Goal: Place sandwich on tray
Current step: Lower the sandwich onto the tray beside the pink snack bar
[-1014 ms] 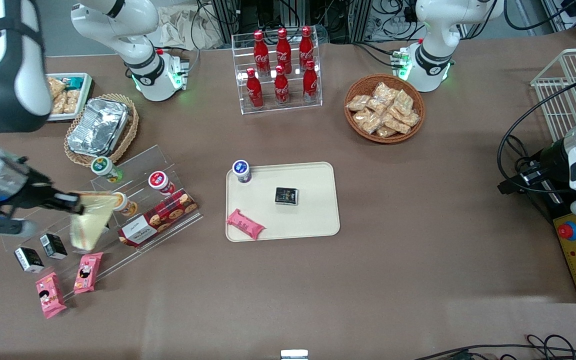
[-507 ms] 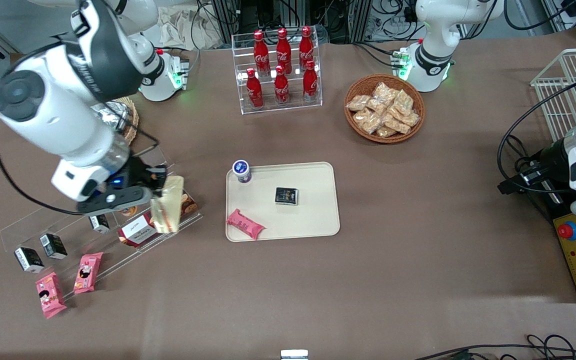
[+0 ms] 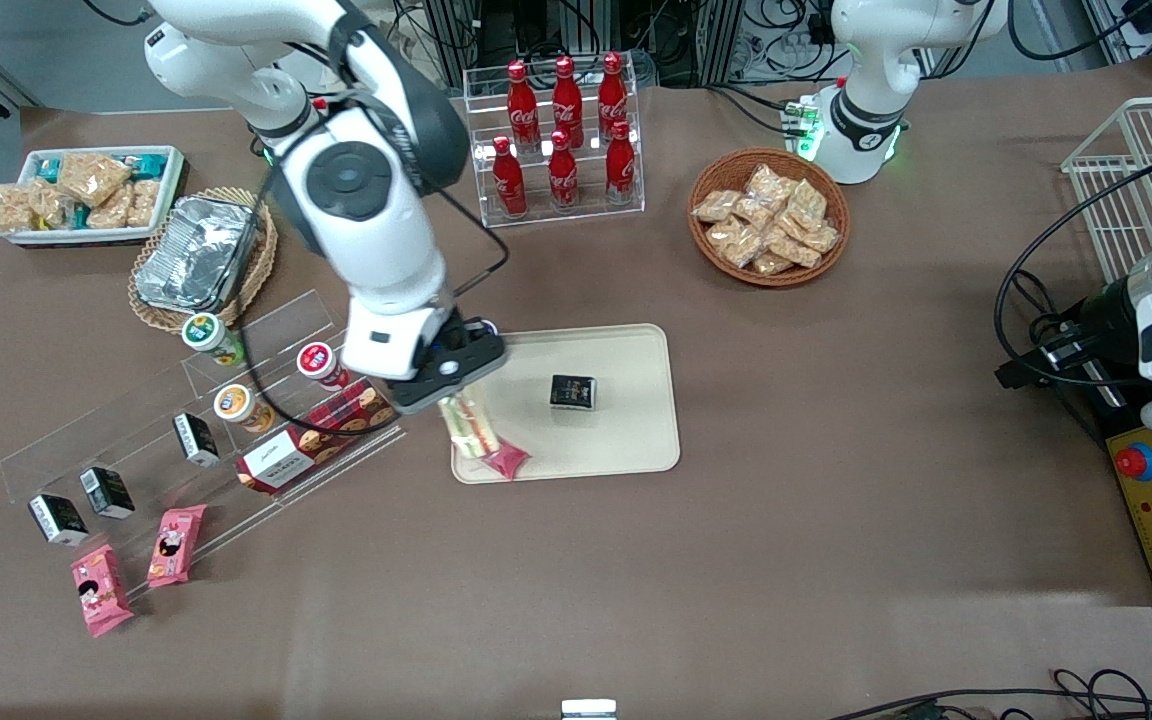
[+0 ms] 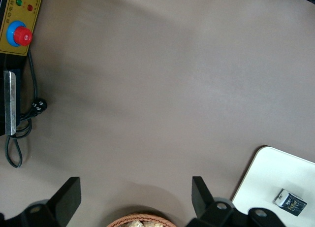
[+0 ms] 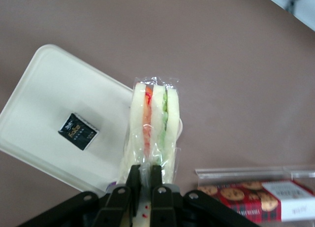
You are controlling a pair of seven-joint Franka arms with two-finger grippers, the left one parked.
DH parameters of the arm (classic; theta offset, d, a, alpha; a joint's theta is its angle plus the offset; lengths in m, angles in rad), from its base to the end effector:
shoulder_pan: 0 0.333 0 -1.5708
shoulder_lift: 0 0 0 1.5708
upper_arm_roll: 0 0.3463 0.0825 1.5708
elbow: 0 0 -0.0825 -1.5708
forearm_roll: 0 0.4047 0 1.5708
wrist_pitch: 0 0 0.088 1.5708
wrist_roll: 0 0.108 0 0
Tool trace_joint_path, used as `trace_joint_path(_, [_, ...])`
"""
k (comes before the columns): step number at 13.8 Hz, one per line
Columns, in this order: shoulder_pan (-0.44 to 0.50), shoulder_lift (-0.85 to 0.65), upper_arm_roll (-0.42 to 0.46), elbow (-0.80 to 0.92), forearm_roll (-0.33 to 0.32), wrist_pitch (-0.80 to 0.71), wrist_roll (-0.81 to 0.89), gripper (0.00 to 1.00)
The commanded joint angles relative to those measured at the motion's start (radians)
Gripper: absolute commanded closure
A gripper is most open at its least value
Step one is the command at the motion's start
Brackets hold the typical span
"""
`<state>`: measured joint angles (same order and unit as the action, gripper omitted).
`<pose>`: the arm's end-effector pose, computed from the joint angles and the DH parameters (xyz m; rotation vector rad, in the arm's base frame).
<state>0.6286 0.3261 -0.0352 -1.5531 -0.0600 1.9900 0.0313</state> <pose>0.5800 0.3904 0.4931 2.9732 0.8969 0.1962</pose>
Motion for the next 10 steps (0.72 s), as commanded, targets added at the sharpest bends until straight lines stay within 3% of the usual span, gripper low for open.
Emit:
trace_joint_path(1, [0.028, 0.049, -0.012, 0.013, -0.021, 0.08, -0.106, 0.87])
trace_joint_path(10, [0.184, 0.3, -0.023, 0.013, -0.034, 0.395, -0.166, 0.86])
